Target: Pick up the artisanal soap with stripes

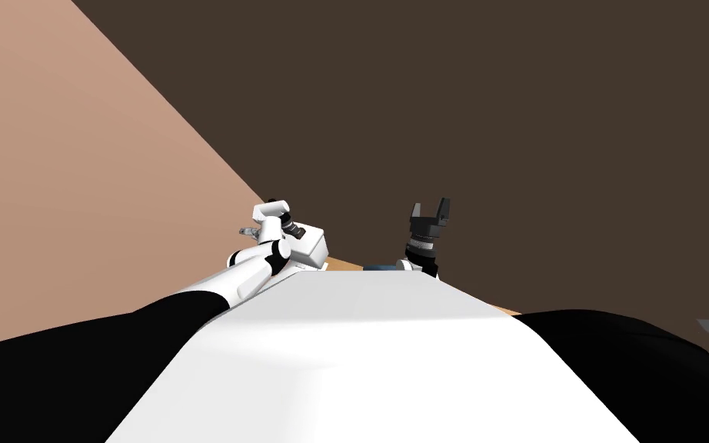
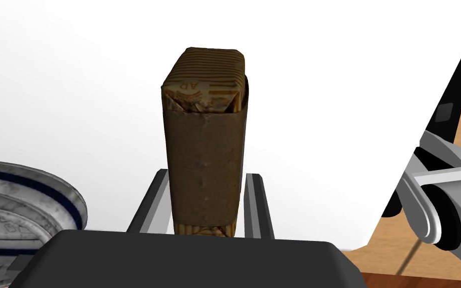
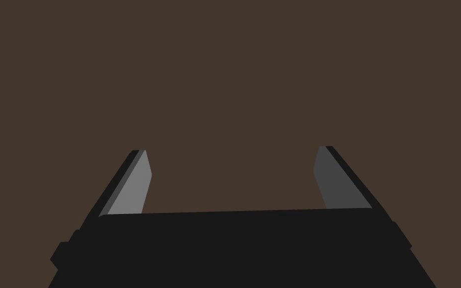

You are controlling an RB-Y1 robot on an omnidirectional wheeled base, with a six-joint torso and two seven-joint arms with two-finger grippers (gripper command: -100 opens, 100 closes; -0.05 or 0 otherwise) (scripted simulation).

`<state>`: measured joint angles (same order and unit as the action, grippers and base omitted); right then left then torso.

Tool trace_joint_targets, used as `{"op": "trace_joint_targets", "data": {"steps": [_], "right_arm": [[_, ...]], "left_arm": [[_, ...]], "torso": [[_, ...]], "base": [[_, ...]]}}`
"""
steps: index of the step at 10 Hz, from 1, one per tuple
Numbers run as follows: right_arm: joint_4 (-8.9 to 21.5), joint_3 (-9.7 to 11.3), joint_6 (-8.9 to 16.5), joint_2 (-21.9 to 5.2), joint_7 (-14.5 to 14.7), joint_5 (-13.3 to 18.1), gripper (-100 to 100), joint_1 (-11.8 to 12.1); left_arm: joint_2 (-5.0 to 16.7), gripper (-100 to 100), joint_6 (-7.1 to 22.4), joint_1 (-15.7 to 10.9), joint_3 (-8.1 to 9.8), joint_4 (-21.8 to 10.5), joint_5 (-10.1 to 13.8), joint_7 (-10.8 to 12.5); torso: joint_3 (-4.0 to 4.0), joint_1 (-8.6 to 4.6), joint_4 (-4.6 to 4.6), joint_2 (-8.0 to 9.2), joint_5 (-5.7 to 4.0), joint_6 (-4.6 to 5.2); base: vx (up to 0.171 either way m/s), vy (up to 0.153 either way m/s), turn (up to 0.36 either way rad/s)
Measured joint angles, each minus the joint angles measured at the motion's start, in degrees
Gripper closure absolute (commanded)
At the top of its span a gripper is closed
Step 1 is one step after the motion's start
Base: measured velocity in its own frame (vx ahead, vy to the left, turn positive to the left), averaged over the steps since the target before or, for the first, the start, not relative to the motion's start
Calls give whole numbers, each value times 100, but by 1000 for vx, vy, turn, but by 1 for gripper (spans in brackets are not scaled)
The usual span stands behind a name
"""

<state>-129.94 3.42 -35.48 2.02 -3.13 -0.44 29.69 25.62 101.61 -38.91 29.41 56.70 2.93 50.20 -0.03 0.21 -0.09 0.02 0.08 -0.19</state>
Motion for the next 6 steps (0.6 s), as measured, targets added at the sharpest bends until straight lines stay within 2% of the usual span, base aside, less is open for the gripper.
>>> {"op": "trace_joint_targets", "data": {"steps": [1,2,3,5,6], "right_arm": [[0,0,0,0,0,0,0,0],[0,0,0,0,0,0,0,0],[0,0,0,0,0,0,0,0],[0,0,0,0,0,0,0,0],[0,0,0,0,0,0,0,0]], "left_arm": [[0,100,0,1,0,-1,0,1],[-1,0,1,1,0,-1,0,1],[-1,100,1,1,0,-1,0,1],[84,100,163,-150,8,-8,-5,34],[89,0,181,-161,9,-7,-5,39]], "torso": [[0,-2,0,0,-1,0],[1,-3,1,1,-2,0],[1,-3,1,1,-2,0],[5,-7,5,5,-5,2],[4,-6,3,5,-3,0]], "base": [[0,0,0],[0,0,0],[-6,-4,-28],[-4,2,-13],[0,0,0]]}}
